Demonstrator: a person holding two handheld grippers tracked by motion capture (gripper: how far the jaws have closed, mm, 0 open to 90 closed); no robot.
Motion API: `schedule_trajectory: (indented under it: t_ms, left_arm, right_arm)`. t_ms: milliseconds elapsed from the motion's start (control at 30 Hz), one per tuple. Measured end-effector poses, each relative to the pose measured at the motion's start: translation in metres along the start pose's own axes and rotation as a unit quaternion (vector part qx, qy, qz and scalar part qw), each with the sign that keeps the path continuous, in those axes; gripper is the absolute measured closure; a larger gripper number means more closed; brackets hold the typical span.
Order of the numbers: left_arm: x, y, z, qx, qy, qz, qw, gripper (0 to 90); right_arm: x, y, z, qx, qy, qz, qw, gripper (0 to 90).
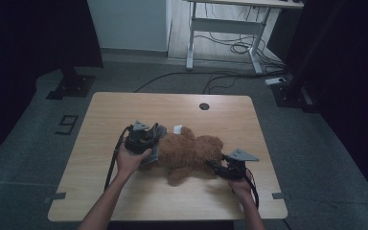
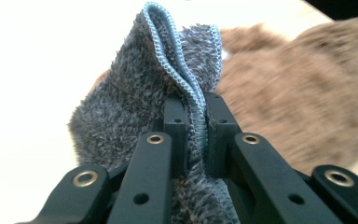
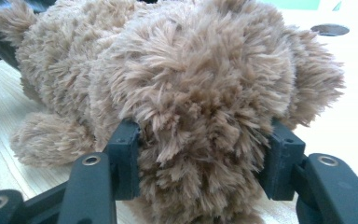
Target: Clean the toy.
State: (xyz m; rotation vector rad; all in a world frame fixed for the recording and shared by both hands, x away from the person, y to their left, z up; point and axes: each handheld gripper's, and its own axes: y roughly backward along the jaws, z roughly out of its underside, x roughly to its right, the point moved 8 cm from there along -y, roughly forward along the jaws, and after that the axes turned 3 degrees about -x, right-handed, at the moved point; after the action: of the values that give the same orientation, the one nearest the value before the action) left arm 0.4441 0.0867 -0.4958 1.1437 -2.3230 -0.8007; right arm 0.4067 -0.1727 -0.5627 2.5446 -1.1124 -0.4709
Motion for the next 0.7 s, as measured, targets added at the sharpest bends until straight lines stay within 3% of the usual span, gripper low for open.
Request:
schedule_trajectory:
  t_ms: [33,100,133,167,433,533,567,667,700]
  left_arm:
    - [0.000,0.000,0.000,0.000,0.000,0.000,1.0000,81.1]
    - [0.021,-0.001,-0.018,0.008,-0.020,0.013,0.9997,81.2]
    - [0.021,-0.001,-0.018,0.008,-0.020,0.013,0.9997,81.2]
    - [0.039,-0.007,-0.031,0.012,-0.034,0.024,0.9990,81.2]
    - [0.101,-0.043,-0.063,0.003,-0.084,0.063,0.9945,81.2]
    - [0.110,-0.057,-0.064,-0.009,-0.091,0.066,0.9936,81.2]
    - [0.113,-0.074,-0.059,-0.036,-0.094,0.062,0.9930,81.2]
    - [0.110,-0.088,-0.052,-0.058,-0.095,0.053,0.9924,81.2]
    - [0.104,-0.092,-0.048,-0.058,-0.083,0.055,0.9933,81.2]
  right_arm:
    - [0.000,0.000,0.000,0.000,0.000,0.000,1.0000,42.6]
    - [0.000,0.000,0.000,0.000,0.000,0.001,1.0000,42.6]
    - [0.000,0.000,0.000,-0.001,0.000,0.001,1.0000,42.6]
    - [0.000,0.000,0.000,0.000,0.001,0.001,1.0000,42.6]
    - [0.000,0.001,0.001,-0.003,0.005,-0.001,1.0000,42.6]
    - [-0.001,0.001,0.001,-0.003,0.005,-0.001,1.0000,42.6]
    - [-0.001,0.001,0.001,-0.002,0.005,-0.001,1.0000,42.6]
    - [-0.001,0.001,0.001,-0.002,0.006,-0.001,1.0000,42.6]
    - [0.000,0.001,0.002,-0.005,0.004,-0.001,1.0000,42.6]
